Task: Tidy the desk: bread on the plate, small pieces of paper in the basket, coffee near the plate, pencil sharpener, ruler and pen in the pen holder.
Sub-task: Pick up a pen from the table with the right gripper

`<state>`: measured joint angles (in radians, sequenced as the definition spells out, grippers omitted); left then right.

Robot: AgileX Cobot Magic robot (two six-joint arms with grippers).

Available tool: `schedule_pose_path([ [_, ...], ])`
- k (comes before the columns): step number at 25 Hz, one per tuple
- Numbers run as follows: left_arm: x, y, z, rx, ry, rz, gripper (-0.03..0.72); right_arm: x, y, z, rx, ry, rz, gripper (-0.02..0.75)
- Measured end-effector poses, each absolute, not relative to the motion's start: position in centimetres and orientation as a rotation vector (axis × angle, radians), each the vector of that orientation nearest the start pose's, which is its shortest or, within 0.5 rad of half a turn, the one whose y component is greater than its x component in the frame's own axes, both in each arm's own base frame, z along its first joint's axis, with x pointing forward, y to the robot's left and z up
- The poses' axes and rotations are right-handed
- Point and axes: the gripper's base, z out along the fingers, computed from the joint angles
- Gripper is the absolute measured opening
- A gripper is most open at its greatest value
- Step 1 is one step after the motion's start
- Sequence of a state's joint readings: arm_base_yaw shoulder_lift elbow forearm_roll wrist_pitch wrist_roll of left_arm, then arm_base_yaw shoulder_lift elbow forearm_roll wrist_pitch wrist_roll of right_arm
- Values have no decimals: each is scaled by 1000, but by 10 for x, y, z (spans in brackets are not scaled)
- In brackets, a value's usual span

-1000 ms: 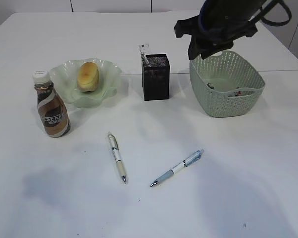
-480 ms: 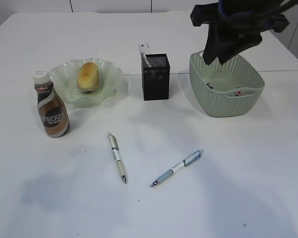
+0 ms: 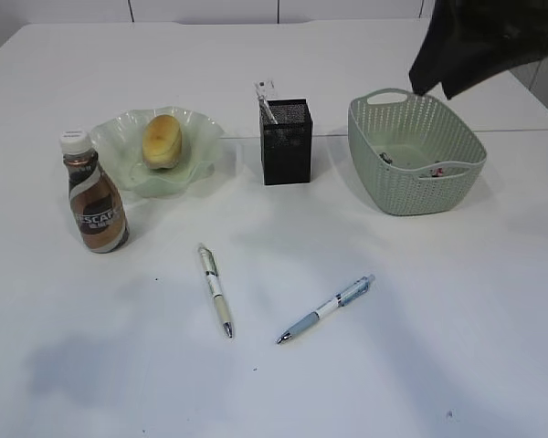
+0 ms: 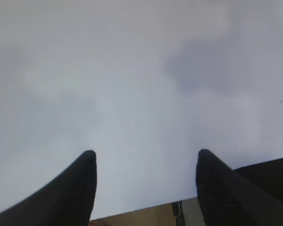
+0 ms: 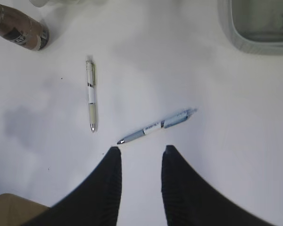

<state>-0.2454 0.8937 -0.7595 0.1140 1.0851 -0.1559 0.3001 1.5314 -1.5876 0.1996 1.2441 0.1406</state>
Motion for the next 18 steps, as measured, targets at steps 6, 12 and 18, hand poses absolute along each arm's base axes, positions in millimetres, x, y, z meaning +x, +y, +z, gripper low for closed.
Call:
schedule_pose_path([
  [6, 139, -25, 294, 161, 2717, 38, 466, 253, 99, 381, -62, 2733, 471, 248],
  [12, 136, -25, 293, 157, 2751, 35, 466, 242, 98, 369, 43, 2789, 523, 248],
  [18, 132, -24, 292, 156, 2797, 47, 466, 248, 100, 361, 120, 2824, 522, 263],
])
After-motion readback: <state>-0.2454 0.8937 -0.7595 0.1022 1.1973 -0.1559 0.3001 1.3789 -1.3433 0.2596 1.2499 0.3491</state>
